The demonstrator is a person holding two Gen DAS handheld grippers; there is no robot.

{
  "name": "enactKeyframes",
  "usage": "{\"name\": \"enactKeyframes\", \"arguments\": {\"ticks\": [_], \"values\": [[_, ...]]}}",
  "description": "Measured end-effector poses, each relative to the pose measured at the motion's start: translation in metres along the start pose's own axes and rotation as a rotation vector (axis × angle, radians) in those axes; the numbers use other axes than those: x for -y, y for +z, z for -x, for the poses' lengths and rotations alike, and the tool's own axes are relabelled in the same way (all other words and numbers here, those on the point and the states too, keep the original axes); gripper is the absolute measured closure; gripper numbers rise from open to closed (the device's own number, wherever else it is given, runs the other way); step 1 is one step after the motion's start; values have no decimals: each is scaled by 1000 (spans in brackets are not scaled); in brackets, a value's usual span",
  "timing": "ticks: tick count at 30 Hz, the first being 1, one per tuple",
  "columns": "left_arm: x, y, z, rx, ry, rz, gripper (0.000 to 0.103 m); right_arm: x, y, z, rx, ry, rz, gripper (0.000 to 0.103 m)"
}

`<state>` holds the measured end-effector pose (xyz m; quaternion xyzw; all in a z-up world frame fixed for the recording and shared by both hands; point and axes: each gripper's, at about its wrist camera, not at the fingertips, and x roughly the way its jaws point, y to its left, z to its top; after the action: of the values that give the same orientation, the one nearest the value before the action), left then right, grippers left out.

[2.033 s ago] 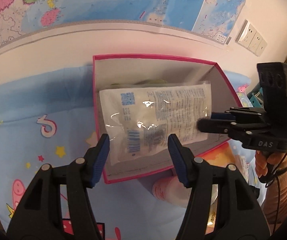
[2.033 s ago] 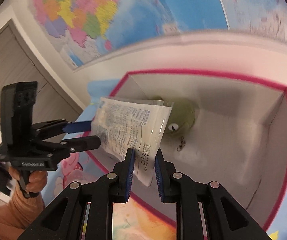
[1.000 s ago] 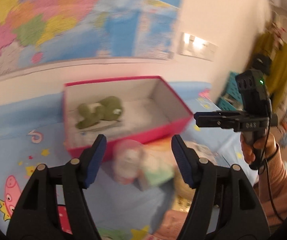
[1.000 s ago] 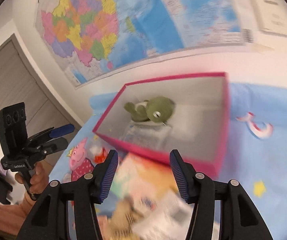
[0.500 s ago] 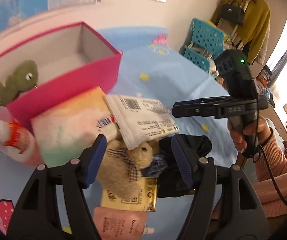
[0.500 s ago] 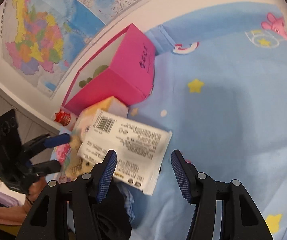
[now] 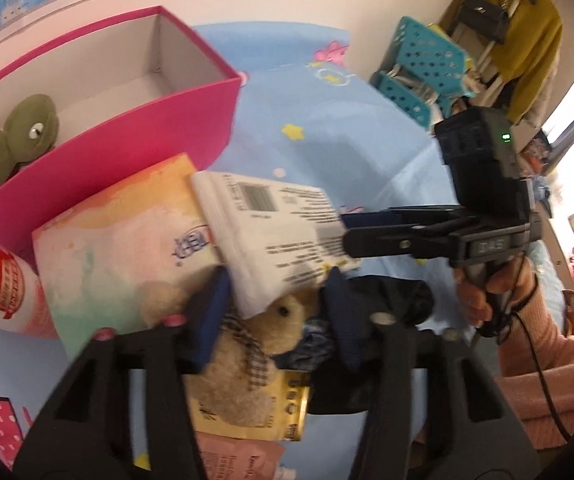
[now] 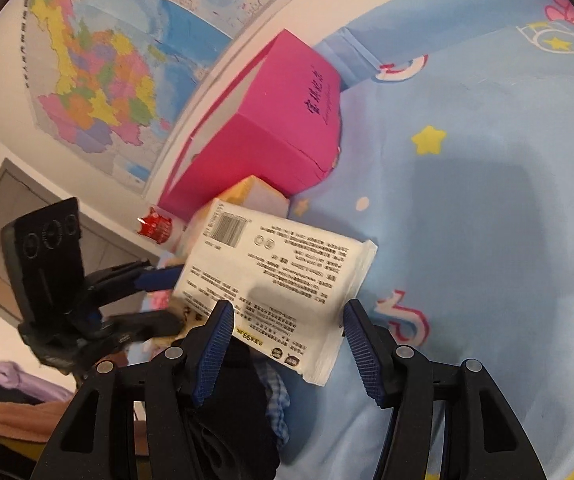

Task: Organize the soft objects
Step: 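Grasp the white barcode packet with both grippers and lift it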

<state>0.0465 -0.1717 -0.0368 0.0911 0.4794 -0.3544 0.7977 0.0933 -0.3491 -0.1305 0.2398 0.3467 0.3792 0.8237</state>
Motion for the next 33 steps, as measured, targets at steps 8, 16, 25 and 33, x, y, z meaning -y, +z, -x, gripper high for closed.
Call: {"name": "enactKeyframes", "arguments": {"ticks": [8,16,25,33], "values": [[-10,-5,15,28,20,34,66,-3,-1,0,30,64,14,61],[-15,-15,13,26,8,49,71,1,1,0,23,-47,5,59],[-19,-26,14,33,-4,87,72,-9,-2,-13,-1,-3,73,54],[-11,-20,28,74,24,71,72,-39,5,5,57,-39,184,74]]}}
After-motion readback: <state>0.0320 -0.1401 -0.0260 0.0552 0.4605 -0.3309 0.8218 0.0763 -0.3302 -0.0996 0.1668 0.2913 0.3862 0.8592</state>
